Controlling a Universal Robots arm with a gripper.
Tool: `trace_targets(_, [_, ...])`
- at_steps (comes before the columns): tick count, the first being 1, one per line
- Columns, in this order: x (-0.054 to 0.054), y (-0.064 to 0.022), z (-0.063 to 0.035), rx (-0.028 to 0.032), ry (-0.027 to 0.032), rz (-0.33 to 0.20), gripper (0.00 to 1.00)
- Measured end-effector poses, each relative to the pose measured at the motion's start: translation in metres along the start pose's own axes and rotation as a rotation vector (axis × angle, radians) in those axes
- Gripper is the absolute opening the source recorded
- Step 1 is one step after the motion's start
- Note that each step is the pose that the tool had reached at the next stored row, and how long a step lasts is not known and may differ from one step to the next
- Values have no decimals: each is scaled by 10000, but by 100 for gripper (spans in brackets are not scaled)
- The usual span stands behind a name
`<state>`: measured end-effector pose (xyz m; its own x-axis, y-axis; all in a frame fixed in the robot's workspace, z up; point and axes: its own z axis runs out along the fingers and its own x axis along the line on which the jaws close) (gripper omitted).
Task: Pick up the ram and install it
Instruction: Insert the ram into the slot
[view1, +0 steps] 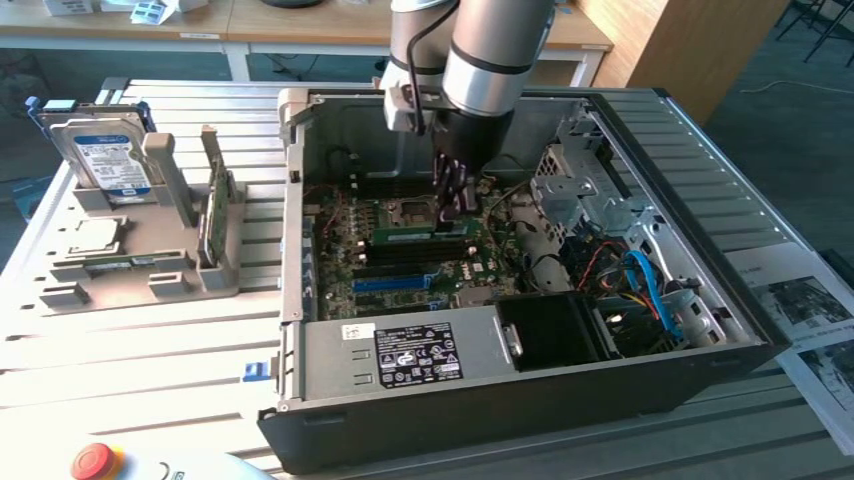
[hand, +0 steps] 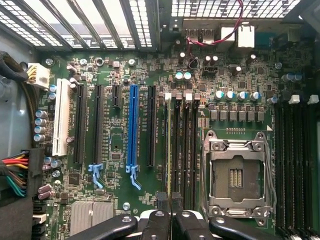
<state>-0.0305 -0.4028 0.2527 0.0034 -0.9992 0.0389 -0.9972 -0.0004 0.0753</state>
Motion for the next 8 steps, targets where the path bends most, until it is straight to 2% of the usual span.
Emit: trace_targets(8, [-1,-3,48,-1,1,12,12])
